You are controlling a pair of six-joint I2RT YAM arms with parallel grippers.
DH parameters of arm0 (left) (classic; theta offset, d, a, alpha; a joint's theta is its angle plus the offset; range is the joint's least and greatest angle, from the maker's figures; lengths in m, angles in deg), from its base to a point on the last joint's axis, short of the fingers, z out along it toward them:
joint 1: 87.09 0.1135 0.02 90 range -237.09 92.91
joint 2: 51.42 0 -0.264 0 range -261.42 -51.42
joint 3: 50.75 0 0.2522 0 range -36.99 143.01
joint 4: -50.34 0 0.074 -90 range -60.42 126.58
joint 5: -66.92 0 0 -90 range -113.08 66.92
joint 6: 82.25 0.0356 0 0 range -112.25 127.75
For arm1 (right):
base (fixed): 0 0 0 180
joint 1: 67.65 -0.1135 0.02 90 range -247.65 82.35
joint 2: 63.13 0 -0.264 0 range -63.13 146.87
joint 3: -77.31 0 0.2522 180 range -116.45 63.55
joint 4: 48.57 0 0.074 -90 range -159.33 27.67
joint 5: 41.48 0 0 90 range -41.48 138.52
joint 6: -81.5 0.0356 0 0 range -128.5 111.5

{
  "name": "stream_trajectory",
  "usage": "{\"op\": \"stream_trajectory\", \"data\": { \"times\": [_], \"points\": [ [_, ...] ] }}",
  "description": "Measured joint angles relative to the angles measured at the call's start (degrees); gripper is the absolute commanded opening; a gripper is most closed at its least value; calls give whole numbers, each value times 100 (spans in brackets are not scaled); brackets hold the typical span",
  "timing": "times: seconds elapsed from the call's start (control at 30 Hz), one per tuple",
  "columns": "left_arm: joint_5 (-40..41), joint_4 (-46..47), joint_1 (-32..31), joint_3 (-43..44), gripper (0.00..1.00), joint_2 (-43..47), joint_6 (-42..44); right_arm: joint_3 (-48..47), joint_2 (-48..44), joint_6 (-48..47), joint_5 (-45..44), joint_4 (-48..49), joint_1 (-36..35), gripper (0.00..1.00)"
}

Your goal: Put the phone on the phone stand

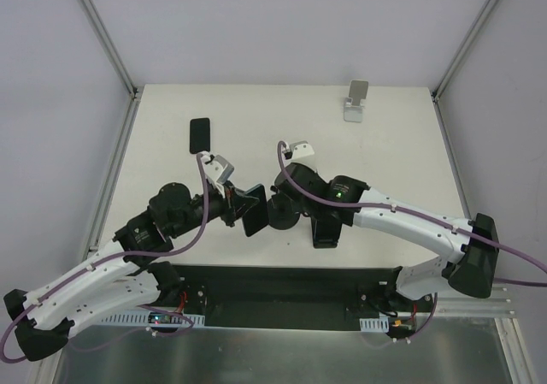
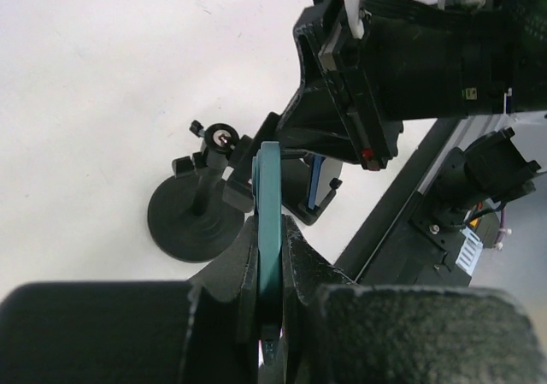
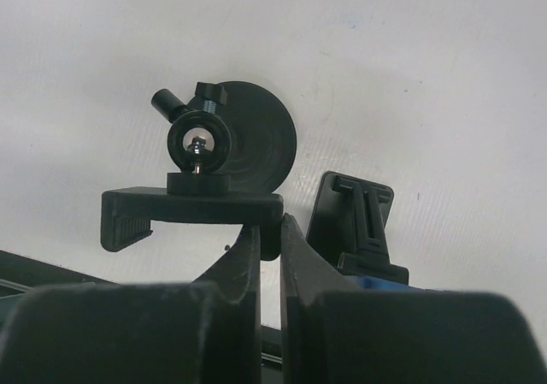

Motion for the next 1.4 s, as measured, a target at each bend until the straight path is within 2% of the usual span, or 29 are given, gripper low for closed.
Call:
{"op": "stream_trajectory", "data": {
  "times": [0.17,0.33,0.5,0.63,0.83,0.97,1.17,1.4],
  "points": [
    [-616,815,2,-511,0,52,396,-4,15,-413,9,68,0,1],
    [-1515,2245,2,-1147,0,28,815,50,-24,-1034,247,306,85,1],
    [-2533,3495,0,-1335,0,-549,1189,573,-503,-1508,1244,859,675,1],
    [-3298,4315,50,-1237,0,-1390,1473,874,-807,-1816,2245,1147,1231,1],
    [-4500,4903,634,-619,0,-2627,1593,973,-820,-2212,3453,1279,1740,1],
    [-5416,5143,1051,-24,0,-3318,1370,975,-820,-2380,3845,1338,1943,1],
    [-6258,5209,1128,468,0,-3827,1145,975,-796,-2507,4269,1340,2059,1],
    [-6559,5235,1128,518,0,-3919,1023,977,-710,-2430,4760,1456,2035,1]
  ]
}}
